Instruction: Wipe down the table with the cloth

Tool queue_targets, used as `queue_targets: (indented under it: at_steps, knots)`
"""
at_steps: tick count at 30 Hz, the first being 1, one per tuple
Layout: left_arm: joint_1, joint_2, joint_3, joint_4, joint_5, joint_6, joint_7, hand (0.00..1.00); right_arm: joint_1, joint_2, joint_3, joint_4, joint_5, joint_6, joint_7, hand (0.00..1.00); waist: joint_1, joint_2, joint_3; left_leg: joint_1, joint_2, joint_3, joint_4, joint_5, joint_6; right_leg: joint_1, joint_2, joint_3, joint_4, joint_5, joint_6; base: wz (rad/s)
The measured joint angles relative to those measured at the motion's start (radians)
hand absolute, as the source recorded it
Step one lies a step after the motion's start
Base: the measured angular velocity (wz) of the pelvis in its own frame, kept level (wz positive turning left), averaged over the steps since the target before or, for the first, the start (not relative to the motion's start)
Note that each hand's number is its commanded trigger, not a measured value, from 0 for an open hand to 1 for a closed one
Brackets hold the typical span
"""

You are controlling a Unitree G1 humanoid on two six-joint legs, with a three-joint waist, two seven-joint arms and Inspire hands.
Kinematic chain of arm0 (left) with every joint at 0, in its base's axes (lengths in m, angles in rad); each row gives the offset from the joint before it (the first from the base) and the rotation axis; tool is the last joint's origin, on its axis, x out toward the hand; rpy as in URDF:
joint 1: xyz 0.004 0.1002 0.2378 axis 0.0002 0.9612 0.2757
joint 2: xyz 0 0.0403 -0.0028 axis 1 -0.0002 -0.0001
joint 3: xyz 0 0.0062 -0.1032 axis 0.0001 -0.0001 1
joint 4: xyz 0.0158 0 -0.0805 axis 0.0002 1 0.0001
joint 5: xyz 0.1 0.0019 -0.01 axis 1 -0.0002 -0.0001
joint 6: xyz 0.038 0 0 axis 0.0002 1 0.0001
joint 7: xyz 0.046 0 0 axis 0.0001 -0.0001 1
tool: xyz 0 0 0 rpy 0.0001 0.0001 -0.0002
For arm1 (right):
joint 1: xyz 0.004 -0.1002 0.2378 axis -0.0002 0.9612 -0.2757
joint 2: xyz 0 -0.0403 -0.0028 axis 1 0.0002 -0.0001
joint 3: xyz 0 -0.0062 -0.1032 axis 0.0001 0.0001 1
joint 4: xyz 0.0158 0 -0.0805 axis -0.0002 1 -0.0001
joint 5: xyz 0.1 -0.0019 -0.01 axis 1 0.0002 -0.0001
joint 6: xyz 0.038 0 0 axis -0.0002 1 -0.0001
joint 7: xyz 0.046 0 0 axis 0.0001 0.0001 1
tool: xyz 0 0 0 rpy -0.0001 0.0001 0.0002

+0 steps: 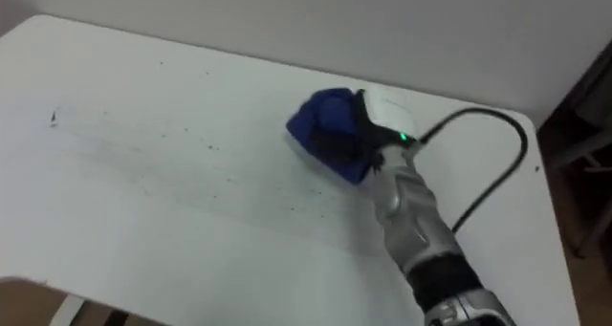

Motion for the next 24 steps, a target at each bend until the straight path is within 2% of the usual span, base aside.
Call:
queue_targets:
  at_steps: [1,2,3,4,5,6,7,8,9,10,12,14,17,18,19,20,22,23,24]
  knots:
    - [0.036,0.000,0.004,0.004,0.000,0.019,0.003,0.00,0.019,-0.002,0.000,0.011,-0.002,0.001,-0.002,1.00,0.005,-0.003,-0.0020,0.020,-0.007,-0.003,-0.031,0.016,0.004,0.008,0.000,0.007,-0.004,0.000,0.000,0.19]
    - [0.067,0.000,0.004,0.013,-0.001,0.029,0.003,0.00,0.062,-0.012,0.000,0.034,-0.001,0.002,-0.012,1.00,0.004,0.003,0.0004,0.042,-0.010,-0.009,-0.051,0.022,0.005,0.028,0.000,0.006,-0.007,0.000,0.000,0.23]
    - [0.081,-0.001,0.005,0.015,-0.001,0.032,0.002,0.00,0.093,-0.019,-0.001,0.055,-0.004,0.002,-0.018,1.00,0.000,0.004,-0.0020,0.049,-0.011,-0.013,-0.059,0.023,0.005,0.035,0.000,0.007,-0.007,0.000,0.000,0.17]
    - [0.099,-0.004,0.010,0.015,-0.001,0.032,0.001,0.00,0.149,-0.026,-0.024,0.089,0.021,-0.018,-0.046,1.00,-0.001,0.003,-0.0015,0.056,-0.017,-0.017,-0.069,0.023,0.006,0.038,-0.001,0.008,-0.013,0.000,0.000,0.03]
    - [0.109,-0.011,0.034,0.018,-0.001,0.032,-0.001,0.00,0.213,-0.026,-0.059,0.079,0.047,-0.065,-0.109,1.00,-0.029,-0.001,-0.0013,0.052,-0.026,-0.017,-0.073,0.025,0.009,0.044,-0.005,0.004,-0.039,-0.005,0.007,0.00]
    - [0.109,-0.012,0.051,0.018,-0.001,0.032,-0.001,0.00,0.239,-0.032,-0.070,0.081,0.052,-0.088,-0.138,1.00,-0.051,-0.006,-0.0016,0.051,-0.033,-0.023,-0.077,0.028,0.013,0.054,-0.009,0.002,-0.052,-0.008,0.013,0.25]
    - [0.102,-0.010,0.090,0.019,0.001,0.023,0.002,0.00,0.301,-0.050,-0.101,0.084,0.053,-0.122,-0.195,1.00,-0.085,-0.013,-0.0030,0.062,-0.039,-0.036,-0.086,0.031,0.017,0.079,-0.013,-0.011,-0.066,-0.009,0.014,0.39]
    - [0.102,-0.003,0.122,0.014,0.012,0.012,0.014,0.00,0.363,-0.054,-0.144,0.091,0.054,-0.139,-0.249,1.00,-0.113,-0.019,-0.0027,0.081,-0.044,-0.043,-0.096,0.032,0.020,0.107,-0.013,-0.020,-0.084,-0.006,0.019,0.34]
    - [0.103,0.002,0.131,0.013,0.021,0.007,0.022,0.00,0.392,-0.054,-0.167,0.097,0.060,-0.144,-0.273,1.00,-0.127,-0.025,-0.0047,0.085,-0.046,-0.046,-0.096,0.032,0.021,0.116,-0.012,-0.022,-0.094,-0.002,0.025,0.21]
    - [0.099,0.014,0.138,0.005,0.030,0.002,0.030,0.00,0.449,-0.065,-0.204,0.103,0.091,-0.151,-0.320,1.00,-0.148,-0.031,-0.0107,0.091,-0.048,-0.050,-0.097,0.031,0.024,0.133,-0.011,-0.027,-0.110,0.007,0.032,0.08]
    - [0.106,0.023,0.155,-0.018,0.030,-0.018,0.039,0.00,0.540,-0.087,-0.246,0.104,0.134,-0.153,-0.371,1.00,-0.161,-0.049,-0.0223,0.099,-0.050,-0.050,-0.100,0.026,0.023,0.146,-0.009,-0.024,-0.125,0.018,0.034,-0.02]
    - [0.116,0.024,0.151,-0.019,0.030,-0.031,0.049,0.00,0.602,-0.101,-0.299,0.115,0.204,-0.156,-0.383,1.00,-0.178,-0.061,-0.0258,0.115,-0.051,-0.044,-0.098,0.022,0.027,0.158,-0.009,-0.014,-0.128,0.022,0.029,-0.09]
    - [0.116,0.016,0.109,-0.013,0.018,-0.034,0.063,0.00,0.599,-0.122,-0.314,0.116,0.249,-0.158,-0.347,1.00,-0.183,-0.055,-0.0256,0.121,-0.049,-0.030,-0.096,0.022,0.026,0.154,-0.003,0.004,-0.133,0.031,0.015,-0.15]
    - [0.115,0.012,0.104,-0.013,0.017,-0.034,0.068,0.00,0.587,-0.121,-0.313,0.114,0.249,-0.153,-0.336,1.00,-0.183,-0.055,-0.0254,0.122,-0.048,-0.030,-0.096,0.023,0.026,0.154,-0.002,0.005,-0.133,0.032,0.014,-0.13]
    - [0.112,0.007,0.087,-0.015,0.018,-0.034,0.072,0.00,0.568,-0.117,-0.309,0.097,0.238,-0.127,-0.309,1.00,-0.182,-0.055,-0.0250,0.122,-0.047,-0.031,-0.097,0.024,0.024,0.153,0.001,0.007,-0.134,0.033,0.013,-0.13]
    - [0.103,0.003,0.069,-0.015,0.019,-0.033,0.072,0.00,0.546,-0.113,-0.289,0.074,0.224,-0.081,-0.281,1.00,-0.172,-0.052,-0.0229,0.125,-0.044,-0.027,-0.096,0.024,0.023,0.152,0.008,0.016,-0.139,0.038,0.010,-0.17]
    - [0.081,0.000,0.043,-0.014,0.019,-0.029,0.072,0.00,0.498,-0.104,-0.239,0.043,0.188,-0.027,-0.233,1.00,-0.154,-0.050,-0.0213,0.126,-0.040,-0.028,-0.099,0.025,0.021,0.141,0.023,0.036,-0.140,0.043,0.005,-0.35]
    - [0.065,-0.002,0.025,-0.014,0.018,-0.028,0.072,0.00,0.458,-0.096,-0.184,0.011,0.159,0.003,-0.193,1.00,-0.140,-0.046,-0.0163,0.126,-0.037,-0.028,-0.101,0.026,0.019,0.129,0.034,0.057,-0.141,0.048,-0.002,-0.43]
    - [0.057,-0.001,0.012,-0.013,0.018,-0.028,0.072,0.00,0.440,-0.089,-0.154,-0.017,0.149,0.018,-0.168,1.00,-0.135,-0.042,-0.0128,0.126,-0.036,-0.030,-0.103,0.027,0.017,0.124,0.038,0.062,-0.142,0.050,-0.006,-0.40]
